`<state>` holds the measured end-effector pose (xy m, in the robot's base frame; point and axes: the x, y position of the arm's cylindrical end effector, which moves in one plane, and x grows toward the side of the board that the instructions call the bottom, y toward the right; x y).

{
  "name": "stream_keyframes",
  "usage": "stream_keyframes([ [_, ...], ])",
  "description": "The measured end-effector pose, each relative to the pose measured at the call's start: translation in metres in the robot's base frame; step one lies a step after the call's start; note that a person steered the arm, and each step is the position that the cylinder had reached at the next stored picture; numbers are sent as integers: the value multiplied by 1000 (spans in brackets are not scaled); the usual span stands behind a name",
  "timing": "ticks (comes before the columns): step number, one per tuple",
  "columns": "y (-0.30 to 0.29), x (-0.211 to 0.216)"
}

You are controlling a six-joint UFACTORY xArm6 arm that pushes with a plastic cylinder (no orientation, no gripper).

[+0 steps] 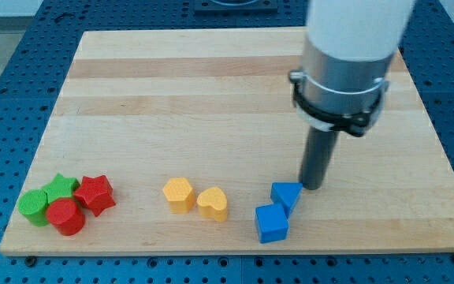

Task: Slide the blue cube left a bit

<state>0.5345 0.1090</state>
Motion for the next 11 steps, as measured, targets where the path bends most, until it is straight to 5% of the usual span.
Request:
stream_keyframes([
  [1, 38, 6],
  [3, 67, 84],
  [11, -40, 84],
])
